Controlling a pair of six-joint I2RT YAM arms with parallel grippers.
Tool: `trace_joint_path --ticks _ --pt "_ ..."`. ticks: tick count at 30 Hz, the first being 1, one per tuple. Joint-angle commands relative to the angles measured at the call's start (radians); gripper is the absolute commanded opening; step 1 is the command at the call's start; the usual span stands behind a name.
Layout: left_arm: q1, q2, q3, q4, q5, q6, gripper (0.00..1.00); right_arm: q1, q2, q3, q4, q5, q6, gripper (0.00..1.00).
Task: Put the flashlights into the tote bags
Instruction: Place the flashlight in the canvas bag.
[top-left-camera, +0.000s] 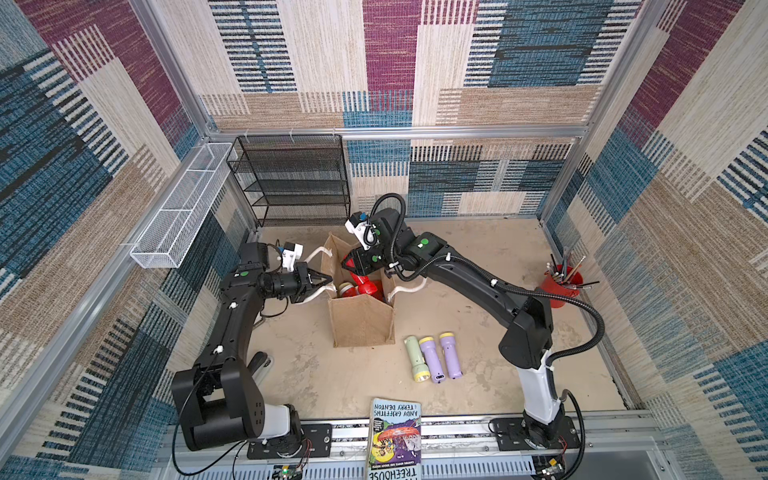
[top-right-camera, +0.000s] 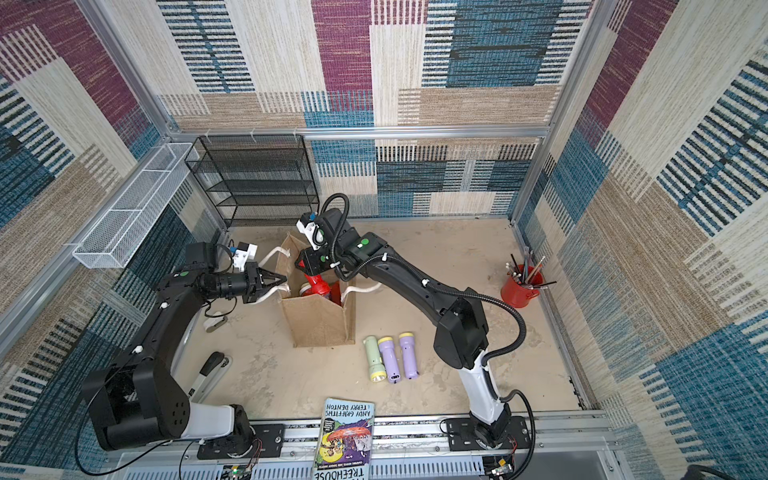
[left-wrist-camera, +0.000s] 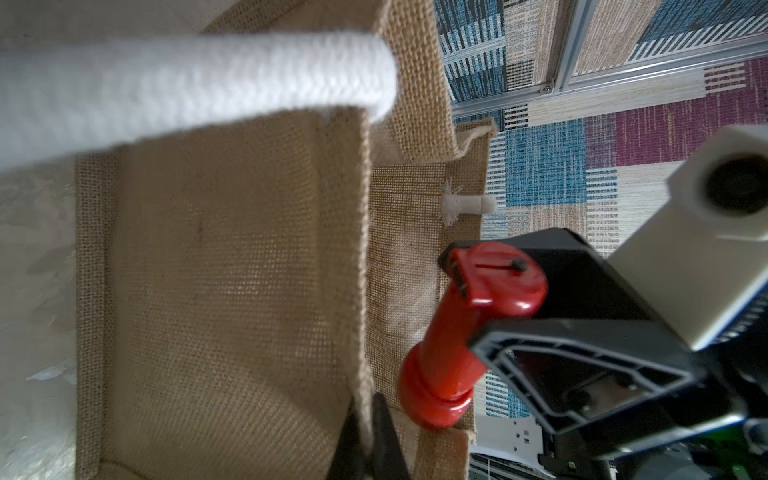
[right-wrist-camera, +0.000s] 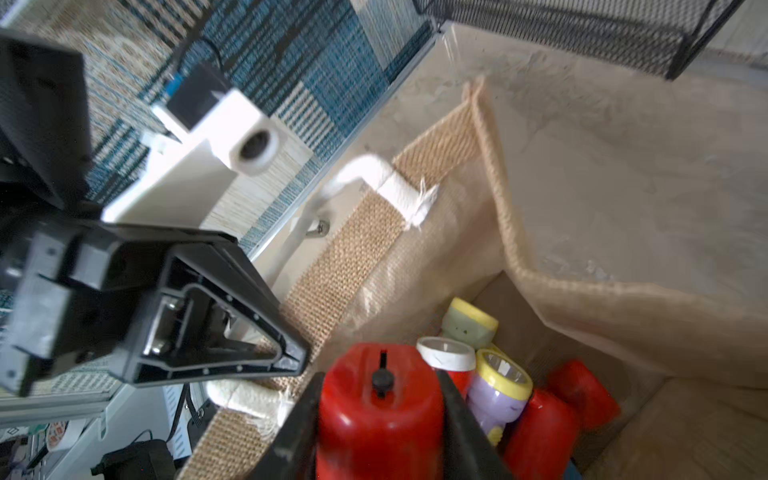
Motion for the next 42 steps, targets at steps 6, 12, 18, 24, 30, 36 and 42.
trace_joint_path --ticks 6,12,18,24,30,36,42 --pt "0.001 -0.007 0.0 0.033 0.024 -0.003 0.0 0.005 0.048 -0.053 0.002 0.003 -0.032 0.31" --pt "0.0 -0.002 0.0 0.035 0.027 -0.006 0.0 0.011 0.092 -0.078 -0.064 0.058 -0.066 0.3" --pt "0.001 -0.003 -0.001 0.033 0.024 -0.005 0.0 0.013 0.122 -0.112 -0.099 0.144 -0.06 0.31" --pt "0.0 -0.003 -0.001 0.032 0.022 -0.004 0.0 0.015 0.159 -0.127 -0.088 0.141 -0.039 0.32" --pt "0.0 -0.002 -0.002 0.028 0.019 0.001 0.0 0.022 0.19 -0.123 -0.093 0.141 -0.028 0.37" --pt "0.001 0.0 -0.001 0.021 0.013 0.006 0.0 0.024 0.19 -0.12 -0.118 0.154 -0.026 0.54" --pt "0.001 0.0 0.0 0.02 0.011 0.006 0.0 0.026 0.16 -0.117 -0.147 0.187 -0.035 0.59"
